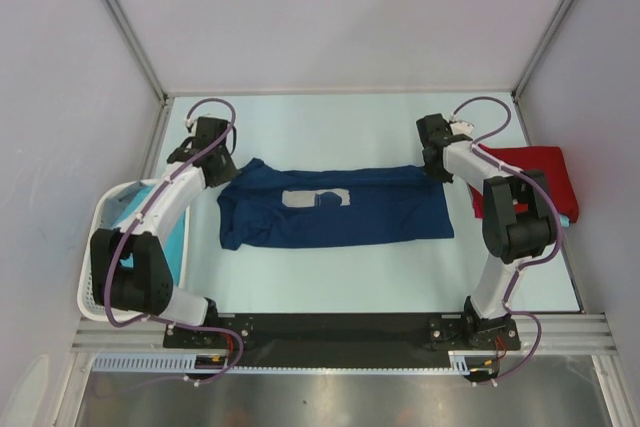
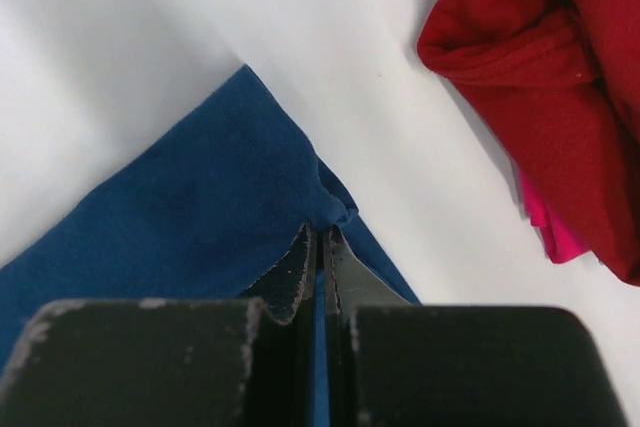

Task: Fold and stack the t-shirts
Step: Fold the other side of the tshirt into a rectangle

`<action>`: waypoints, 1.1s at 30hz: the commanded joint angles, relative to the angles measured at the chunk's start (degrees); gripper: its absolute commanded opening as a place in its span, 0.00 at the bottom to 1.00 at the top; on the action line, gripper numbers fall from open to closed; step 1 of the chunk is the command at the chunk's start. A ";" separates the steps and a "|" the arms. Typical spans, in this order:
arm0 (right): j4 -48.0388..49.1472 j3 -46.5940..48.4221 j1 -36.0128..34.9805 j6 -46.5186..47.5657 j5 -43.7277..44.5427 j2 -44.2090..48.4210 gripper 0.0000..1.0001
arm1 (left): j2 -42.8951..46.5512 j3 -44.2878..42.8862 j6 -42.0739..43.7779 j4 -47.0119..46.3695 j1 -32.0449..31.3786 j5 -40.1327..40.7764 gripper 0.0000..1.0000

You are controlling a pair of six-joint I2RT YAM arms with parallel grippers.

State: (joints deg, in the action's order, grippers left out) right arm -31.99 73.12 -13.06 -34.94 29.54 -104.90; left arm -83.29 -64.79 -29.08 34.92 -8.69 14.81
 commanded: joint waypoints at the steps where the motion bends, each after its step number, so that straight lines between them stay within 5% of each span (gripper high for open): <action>1: 1.23 -2.28 -0.12 -1.01 2.63 1.72 0.00 | 0.58 3.09 -1.07 -1.52 -0.89 0.83 0.00; 33: 2.10 -5.18 0.75 -1.01 3.51 4.35 0.00 | 15.08 9.60 -2.65 2.52 -3.97 3.30 0.00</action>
State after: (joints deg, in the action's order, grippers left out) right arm -30.52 67.61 -12.73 -35.53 30.39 -103.50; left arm -70.13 -55.05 -30.59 36.62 -12.14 16.84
